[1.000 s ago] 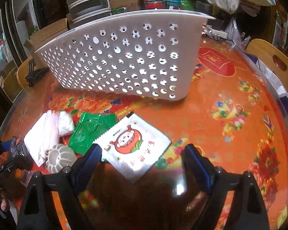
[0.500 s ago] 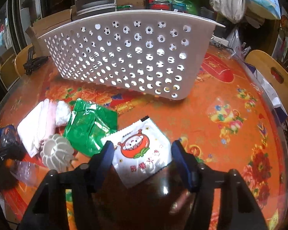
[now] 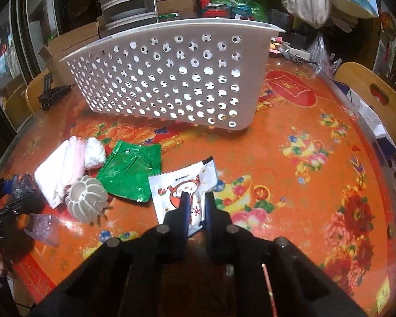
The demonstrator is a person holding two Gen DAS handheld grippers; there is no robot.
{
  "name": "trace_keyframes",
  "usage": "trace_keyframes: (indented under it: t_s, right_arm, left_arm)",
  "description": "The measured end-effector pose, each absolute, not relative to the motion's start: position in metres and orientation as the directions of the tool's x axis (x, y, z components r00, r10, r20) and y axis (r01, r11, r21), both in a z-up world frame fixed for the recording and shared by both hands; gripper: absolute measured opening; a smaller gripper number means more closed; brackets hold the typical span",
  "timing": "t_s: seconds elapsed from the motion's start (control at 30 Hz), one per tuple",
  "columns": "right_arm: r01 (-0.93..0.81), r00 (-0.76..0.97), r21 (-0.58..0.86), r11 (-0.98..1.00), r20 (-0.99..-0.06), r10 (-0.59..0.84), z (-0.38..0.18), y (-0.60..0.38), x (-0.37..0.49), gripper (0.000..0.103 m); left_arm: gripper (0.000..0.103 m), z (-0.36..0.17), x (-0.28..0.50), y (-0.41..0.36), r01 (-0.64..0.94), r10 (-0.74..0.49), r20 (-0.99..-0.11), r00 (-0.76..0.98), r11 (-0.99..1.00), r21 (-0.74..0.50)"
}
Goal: Organize soft objects
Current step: 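Carry the sock bundle and sachet into the white basket and release both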
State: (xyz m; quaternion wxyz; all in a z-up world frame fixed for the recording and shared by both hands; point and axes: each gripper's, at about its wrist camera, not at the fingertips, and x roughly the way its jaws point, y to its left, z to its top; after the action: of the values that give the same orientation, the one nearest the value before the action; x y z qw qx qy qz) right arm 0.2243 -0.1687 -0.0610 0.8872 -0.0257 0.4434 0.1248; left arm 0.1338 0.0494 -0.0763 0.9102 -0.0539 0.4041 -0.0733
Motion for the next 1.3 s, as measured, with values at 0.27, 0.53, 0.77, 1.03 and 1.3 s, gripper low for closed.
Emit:
trace_keyframes:
  t_s: [0.27, 0.53, 0.77, 1.03, 1.3]
  right_arm:
    - [-0.26, 0.623, 0.09, 0.961, -0.745, 0.238, -0.044, -0.175, 0.208, 0.007]
    - [-0.269, 0.673, 0.086, 0.959, -0.695, 0.252, -0.018, -0.177, 0.194, 0.006]
    - [-0.276, 0.706, 0.068, 0.959, -0.663, 0.25, 0.002, -0.178, 0.186, 0.006]
    - [-0.282, 0.741, 0.036, 0.959, -0.626, 0.242, 0.029, -0.176, 0.182, 0.006]
    - [-0.301, 0.767, 0.021, 0.953, -0.589, 0.255, 0.068, -0.174, 0.194, 0.006]
  left_arm:
    - [0.06, -0.065, 0.125, 0.049, 0.101, -0.174, -0.697, 0.696, 0.984, -0.145]
    - [0.06, -0.051, 0.118, 0.048, 0.114, -0.171, -0.666, 0.726, 0.985, -0.128]
    - [0.06, -0.029, 0.119, 0.048, 0.126, -0.176, -0.64, 0.748, 0.984, -0.122]
    - [0.06, 0.01, 0.131, 0.048, 0.151, -0.188, -0.598, 0.78, 0.982, -0.112]
    - [0.06, 0.054, 0.162, 0.046, 0.175, -0.21, -0.567, 0.796, 0.978, -0.117]
